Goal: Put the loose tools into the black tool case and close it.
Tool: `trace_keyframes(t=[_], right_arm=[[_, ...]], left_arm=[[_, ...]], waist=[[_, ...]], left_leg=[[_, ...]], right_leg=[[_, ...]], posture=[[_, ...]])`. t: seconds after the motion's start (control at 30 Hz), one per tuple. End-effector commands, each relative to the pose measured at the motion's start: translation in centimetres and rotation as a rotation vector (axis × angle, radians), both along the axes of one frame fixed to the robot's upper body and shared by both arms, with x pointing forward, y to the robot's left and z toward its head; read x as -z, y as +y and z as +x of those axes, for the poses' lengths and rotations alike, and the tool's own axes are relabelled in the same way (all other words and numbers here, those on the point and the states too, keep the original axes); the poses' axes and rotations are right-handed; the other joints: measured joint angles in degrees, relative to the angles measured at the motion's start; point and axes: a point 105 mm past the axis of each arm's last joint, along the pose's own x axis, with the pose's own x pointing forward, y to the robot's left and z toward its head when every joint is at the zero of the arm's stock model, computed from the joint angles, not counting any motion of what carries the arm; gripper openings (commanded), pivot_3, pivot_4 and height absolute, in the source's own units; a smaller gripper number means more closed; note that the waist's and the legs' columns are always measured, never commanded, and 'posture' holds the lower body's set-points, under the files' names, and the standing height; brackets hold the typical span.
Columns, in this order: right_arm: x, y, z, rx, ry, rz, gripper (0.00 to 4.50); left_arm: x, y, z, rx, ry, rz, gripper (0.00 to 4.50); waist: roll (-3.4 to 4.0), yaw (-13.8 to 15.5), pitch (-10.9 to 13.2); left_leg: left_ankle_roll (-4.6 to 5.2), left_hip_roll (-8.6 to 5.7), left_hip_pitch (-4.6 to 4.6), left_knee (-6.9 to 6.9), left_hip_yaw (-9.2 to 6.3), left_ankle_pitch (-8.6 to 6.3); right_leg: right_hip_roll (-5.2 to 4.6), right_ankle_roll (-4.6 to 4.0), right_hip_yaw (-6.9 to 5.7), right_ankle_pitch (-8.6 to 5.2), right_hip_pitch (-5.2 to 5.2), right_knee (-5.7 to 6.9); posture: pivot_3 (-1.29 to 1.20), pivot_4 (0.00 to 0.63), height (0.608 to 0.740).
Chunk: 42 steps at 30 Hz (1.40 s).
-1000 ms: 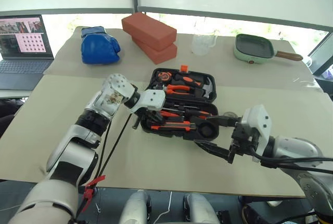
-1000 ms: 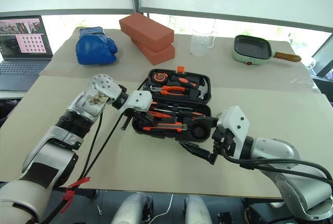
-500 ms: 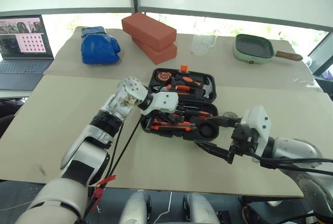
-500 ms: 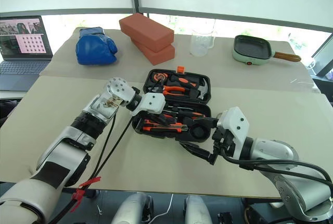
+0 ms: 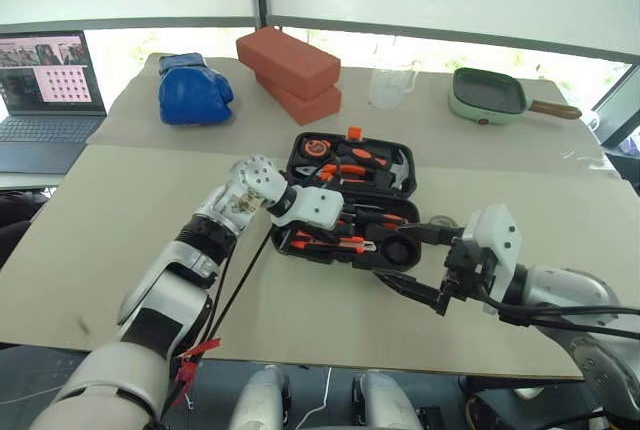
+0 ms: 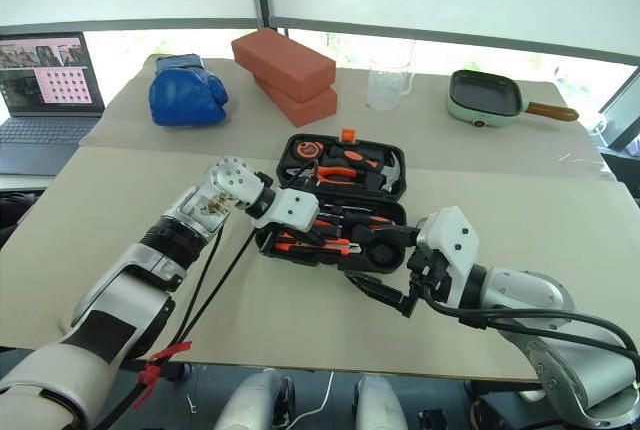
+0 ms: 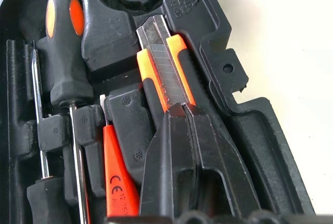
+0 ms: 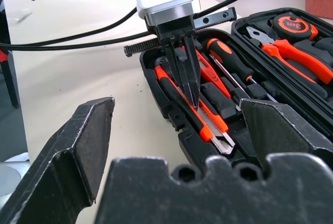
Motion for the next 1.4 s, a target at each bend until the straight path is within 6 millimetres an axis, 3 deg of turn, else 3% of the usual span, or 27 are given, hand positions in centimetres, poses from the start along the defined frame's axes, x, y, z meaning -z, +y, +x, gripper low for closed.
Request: trace_keyframes(t=[0.03, 0.1, 0.2, 0.33, 0.5, 0.57, 0.73, 0.87, 1.1, 1.23, 1.4], right_arm=[[-1.1, -0.1, -0.2, 0.000, -0.052, -0.004, 4.50], [-1.2, -1.1, 0.1, 0.040, -0.057, -0.019, 4.50], [-1.1, -3.6, 0.5, 0.132, -0.047, -0.048, 4.50], [-0.4, -7.8, 1.0, 0.260, 0.005, -0.100, 4.50], [0.4, -11.4, 2.1, 0.317, 0.088, -0.144, 4.50], [0.8, -12.3, 2.8, 0.310, 0.111, -0.181, 4.50], [1.3, -12.3, 5.0, 0.242, 0.121, -0.262, 4.50], [2.8, -11.5, 8.1, 0.208, 0.114, -0.344, 4.50], [5.6, -10.6, 11.1, 0.184, 0.157, -0.432, 4.50], [6.3, -10.2, 11.5, 0.175, 0.173, -0.426, 3.50], [6.7, -10.0, 11.4, 0.171, 0.164, -0.405, 1.78]], left_arm=[[-0.5, 0.4, 0.6, -0.089, 0.057, -0.059, 0.02], [-3.1, 0.6, 0.8, -0.137, 0.108, -0.193, 0.02], [-6.4, 2.0, 0.2, -0.184, 0.177, -0.344, 0.63], [-9.5, 3.8, -2.0, -0.236, 0.265, -0.489, 2.22], [-10.7, 5.3, -4.4, -0.297, 0.287, -0.577, 4.00], [-10.4, 5.8, -5.4, -0.314, 0.288, -0.580, 4.40], [-10.1, 6.3, -6.6, -0.363, 0.300, -0.579, 4.40], [-10.4, 6.2, -8.0, -0.347, 0.302, -0.578, 4.40], [-11.2, 6.2, -7.8, -0.374, 0.256, -0.589, 4.40], [-11.1, 6.4, -7.4, -0.398, 0.227, -0.583, 4.50], [-11.1, 6.4, -7.3, -0.400, 0.217, -0.586, 4.50]], waist=[[0.00, 0.02, 0.00], [0.01, -0.05, 0.00], [0.00, -0.35, 0.03], [0.02, -0.48, 0.03], [0.05, -0.46, 0.03], [0.06, -0.50, 0.03], [0.07, -0.57, 0.04], [0.09, -0.69, 0.06], [0.13, -0.35, 0.08], [0.14, -0.46, 0.09], [0.14, -0.57, 0.09]], left_leg=[[0.01, 0.01, 0.00, 0.00, 0.00, 0.01], [0.03, 0.00, -0.05, 0.01, 0.00, 0.02], [0.03, 0.02, -0.24, 0.01, 0.00, 0.02], [0.04, 0.07, -0.22, -0.02, 0.01, 0.02], [0.05, 0.05, -0.12, -0.02, 0.05, 0.01], [0.04, 0.06, -0.07, -0.02, 0.04, 0.01], [0.04, 0.05, -0.03, -0.05, 0.09, 0.01], [0.03, 0.01, -0.04, -0.07, 0.10, 0.02], [0.00, -0.07, -0.07, -0.10, 0.13, 0.04], [0.00, -0.07, -0.08, -0.10, 0.14, 0.04], [-0.03, -0.04, -0.05, -0.12, 0.14, 0.05]], right_leg=[[-0.01, 0.01, 0.00, 0.01, 0.00, 0.00], [-0.01, 0.02, 0.00, 0.02, -0.06, 0.02], [0.01, 0.02, 0.01, 0.02, -0.27, 0.04], [0.01, 0.03, 0.03, 0.01, -0.22, -0.02], [-0.03, 0.06, 0.08, -0.01, -0.16, 0.00], [-0.01, 0.06, 0.08, 0.00, -0.13, 0.00], [0.03, 0.04, 0.11, -0.01, -0.15, 0.00], [0.02, 0.04, 0.12, 0.00, -0.16, -0.02], [0.01, 0.03, 0.10, 0.00, -0.19, -0.04], [-0.01, 0.04, 0.11, 0.00, -0.19, -0.05], [0.03, 0.03, 0.10, 0.00, -0.18, -0.04]], posture=[[0.00, 0.150, 0.738], [0.00, 0.150, 0.738], [0.00, 0.150, 0.738], [0.00, 0.150, 0.738], [0.00, 0.150, 0.738], [0.00, 0.150, 0.738], [0.00, 0.150, 0.738], [0.00, 0.150, 0.738], [0.00, 0.150, 0.738], [0.00, 0.150, 0.738], [0.00, 0.150, 0.738]])
